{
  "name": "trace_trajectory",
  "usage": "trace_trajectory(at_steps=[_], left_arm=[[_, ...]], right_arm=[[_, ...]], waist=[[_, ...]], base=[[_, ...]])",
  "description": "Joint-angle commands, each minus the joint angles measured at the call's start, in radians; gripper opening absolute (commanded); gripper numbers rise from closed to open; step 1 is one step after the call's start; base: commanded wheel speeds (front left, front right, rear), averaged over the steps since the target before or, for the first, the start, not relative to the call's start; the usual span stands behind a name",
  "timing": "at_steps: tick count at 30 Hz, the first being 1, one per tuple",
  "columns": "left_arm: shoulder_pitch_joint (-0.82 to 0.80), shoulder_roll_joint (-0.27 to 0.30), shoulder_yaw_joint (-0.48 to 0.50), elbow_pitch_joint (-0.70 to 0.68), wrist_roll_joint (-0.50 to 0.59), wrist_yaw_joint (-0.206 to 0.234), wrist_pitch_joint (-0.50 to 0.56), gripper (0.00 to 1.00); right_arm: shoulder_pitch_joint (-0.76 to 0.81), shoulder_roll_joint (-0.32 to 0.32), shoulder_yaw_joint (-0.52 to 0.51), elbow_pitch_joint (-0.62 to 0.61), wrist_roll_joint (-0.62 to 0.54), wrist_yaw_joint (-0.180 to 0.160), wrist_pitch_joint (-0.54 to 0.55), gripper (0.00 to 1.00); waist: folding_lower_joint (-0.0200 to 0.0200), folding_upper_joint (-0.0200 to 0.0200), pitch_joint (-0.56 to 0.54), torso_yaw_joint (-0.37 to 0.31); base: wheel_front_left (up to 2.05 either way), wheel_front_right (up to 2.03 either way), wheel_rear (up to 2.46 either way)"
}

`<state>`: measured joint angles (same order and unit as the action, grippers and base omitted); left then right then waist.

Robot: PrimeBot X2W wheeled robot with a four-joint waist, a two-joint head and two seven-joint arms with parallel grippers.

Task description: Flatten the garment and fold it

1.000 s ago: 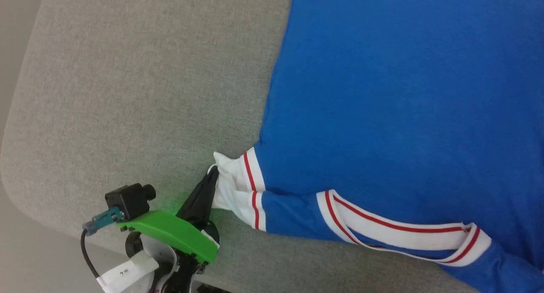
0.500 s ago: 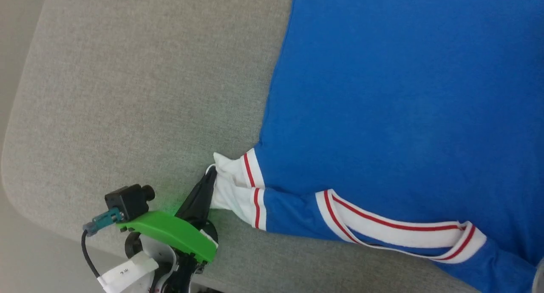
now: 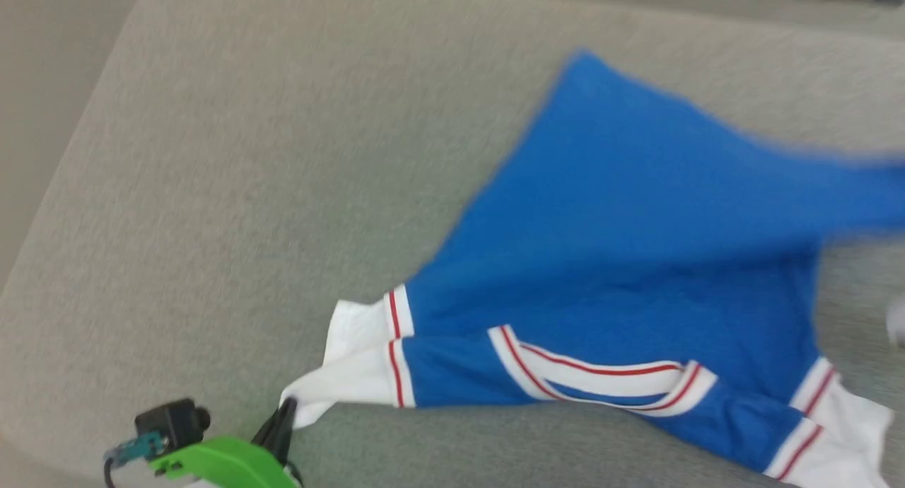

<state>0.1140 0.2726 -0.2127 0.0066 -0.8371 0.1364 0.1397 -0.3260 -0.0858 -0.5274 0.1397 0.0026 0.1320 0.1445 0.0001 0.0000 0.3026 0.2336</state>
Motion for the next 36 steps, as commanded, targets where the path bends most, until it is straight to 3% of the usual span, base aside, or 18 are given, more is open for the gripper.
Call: trace_trajectory(at_steps=[1, 8, 13, 17, 18, 19, 20, 26, 30, 36], left_arm=[[0.023, 0.012, 0.003, -0.009, -0.001, 0.014, 0.006, 0.00], [0.080, 0.034, 0.020, -0.058, -0.010, 0.042, 0.024, 0.00], [0.106, 0.049, 0.028, -0.079, -0.015, 0.051, 0.034, 0.00], [0.107, 0.052, 0.027, -0.086, -0.016, 0.054, 0.041, 0.00], [0.107, 0.052, 0.025, -0.087, -0.016, 0.053, 0.042, 0.00], [0.106, 0.052, 0.024, -0.088, -0.017, 0.051, 0.043, 0.00], [0.105, 0.052, 0.023, -0.089, -0.018, 0.051, 0.043, 0.00], [0.098, 0.051, 0.016, -0.084, -0.023, 0.045, 0.048, 0.00], [0.082, 0.048, 0.010, -0.076, -0.023, 0.039, 0.046, 0.00], [0.045, 0.039, -0.006, -0.062, -0.022, 0.021, 0.044, 0.00]], right_arm=[[0.054, 0.013, -0.024, -0.022, 0.017, -0.001, 0.031, 0.00], [0.247, 0.035, -0.121, -0.014, 0.123, -0.001, 0.258, 0.00], [0.321, 0.035, -0.126, 0.056, 0.167, -0.001, 0.459, 0.00], [0.347, 0.035, -0.129, 0.080, 0.181, -0.001, 0.558, 0.00], [0.346, 0.035, -0.131, 0.077, 0.187, -0.001, 0.555, 0.06], [0.345, 0.035, -0.129, 0.068, 0.190, -0.001, 0.541, 0.35], [0.343, 0.035, -0.124, 0.058, 0.192, -0.001, 0.524, 1.00], [0.270, 0.035, -0.079, -0.060, 0.179, -0.001, 0.272, 1.00], [0.208, 0.032, 0.054, -0.127, 0.138, -0.001, 0.104, 1.00], [0.067, -0.070, 0.293, -0.081, 0.138, -0.001, -0.055, 1.00]], waist=[[-0.0001, 0.0000, -0.128, -0.102], [-0.0001, 0.0000, -0.165, -0.157], [-0.0001, 0.0000, -0.173, -0.180], [-0.0001, 0.0000, -0.175, -0.183], [-0.0001, 0.0000, -0.175, -0.183], [-0.0001, 0.0000, -0.176, -0.182], [-0.0001, 0.0000, -0.175, -0.181], [-0.0001, 0.0000, -0.167, -0.169], [-0.0001, 0.0000, -0.152, -0.151], [-0.0001, 0.0000, -0.105, -0.117]], base=[[0.00, 0.00, 0.00], [0.00, 0.00, 0.00], [0.00, 0.00, 0.00], [0.00, 0.00, 0.00], [0.00, 0.00, 0.00], [0.00, 0.00, 0.00], [0.00, 0.00, 0.00], [0.00, 0.00, 0.00], [0.00, 0.00, 0.00], [0.00, 0.00, 0.00]])
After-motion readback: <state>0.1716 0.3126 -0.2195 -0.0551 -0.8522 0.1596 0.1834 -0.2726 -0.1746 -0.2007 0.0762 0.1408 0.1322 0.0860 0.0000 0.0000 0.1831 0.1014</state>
